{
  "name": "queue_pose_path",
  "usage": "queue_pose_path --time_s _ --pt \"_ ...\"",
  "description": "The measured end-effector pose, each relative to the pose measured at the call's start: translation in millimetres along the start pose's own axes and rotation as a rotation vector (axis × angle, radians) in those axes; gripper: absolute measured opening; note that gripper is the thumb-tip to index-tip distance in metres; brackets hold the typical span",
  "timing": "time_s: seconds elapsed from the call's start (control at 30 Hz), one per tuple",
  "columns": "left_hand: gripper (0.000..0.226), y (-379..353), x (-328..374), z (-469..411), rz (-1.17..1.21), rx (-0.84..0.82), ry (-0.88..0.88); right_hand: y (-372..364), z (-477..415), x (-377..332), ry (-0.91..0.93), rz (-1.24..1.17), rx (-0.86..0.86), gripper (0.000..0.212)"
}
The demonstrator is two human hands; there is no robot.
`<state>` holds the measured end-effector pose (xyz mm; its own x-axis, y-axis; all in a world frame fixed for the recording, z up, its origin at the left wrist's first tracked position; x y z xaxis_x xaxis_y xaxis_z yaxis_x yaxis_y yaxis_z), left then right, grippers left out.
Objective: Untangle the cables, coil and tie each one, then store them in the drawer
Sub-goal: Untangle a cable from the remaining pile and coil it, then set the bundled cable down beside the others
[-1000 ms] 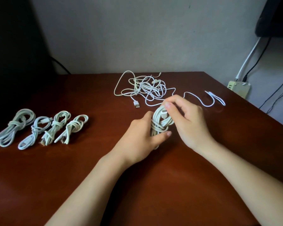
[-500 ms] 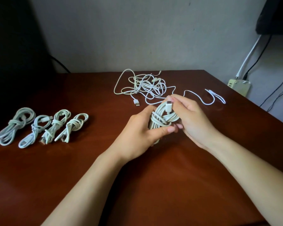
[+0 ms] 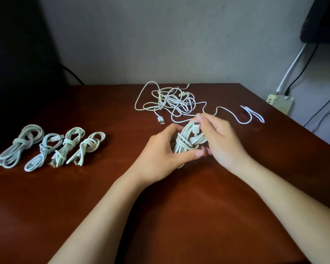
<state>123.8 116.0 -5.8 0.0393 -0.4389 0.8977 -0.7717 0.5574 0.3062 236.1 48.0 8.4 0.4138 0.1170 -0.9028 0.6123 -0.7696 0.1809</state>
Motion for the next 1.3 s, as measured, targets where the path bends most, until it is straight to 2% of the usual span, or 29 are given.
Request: queue_pose_path --time_s 0.27,0.47,0.6,0.73,0.87,1.03,1.17,1.3 --pt "0.051 4 -5 -4 -0.135 0.085 -0.066 4 -12 22 -0.237 -0.095 0.045 0.037" --pt "0.056 6 -7 -5 -0.325 0.177 -0.111 -4 -11 35 -0.392 -0.193 0.001 0.025" --pt "0.056 12 -8 -5 -0.338 0.25 -0.072 -12 -8 30 -0.34 -0.167 -0.063 0.012" --pt "0.055 24 -5 2 -0.399 0.297 -0.092 -28 -2 18 -0.296 -0.125 -0.152 0.037" --pt "0.062 58 -1 20 -0.441 0.348 -0.125 -55 7 -6 -0.259 -0.158 -0.226 0.038" --pt "0.07 123 7 56 -0.542 0.448 -0.135 -111 30 -44 -0.205 -0.218 -0.335 0.029" --pt "0.06 172 17 90 -0.636 0.552 -0.119 -158 49 -74 -0.089 -0.174 -0.429 0.024" --pt "0.05 209 19 121 -0.71 0.607 -0.042 -199 67 -92 0.09 0.032 -0.449 0.025"
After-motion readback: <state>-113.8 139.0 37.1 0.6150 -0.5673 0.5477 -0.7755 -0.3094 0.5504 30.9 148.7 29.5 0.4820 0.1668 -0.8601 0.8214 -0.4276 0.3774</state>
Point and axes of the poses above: each hand's wrist, its own z-axis away from the middle knuckle, its own y-axis out of the back of the hand, x = y × z, the point moved 5 cm from there along -z, towards the middle knuckle, and after that the axes turned 14 degrees about x, right-handed, at the moved point
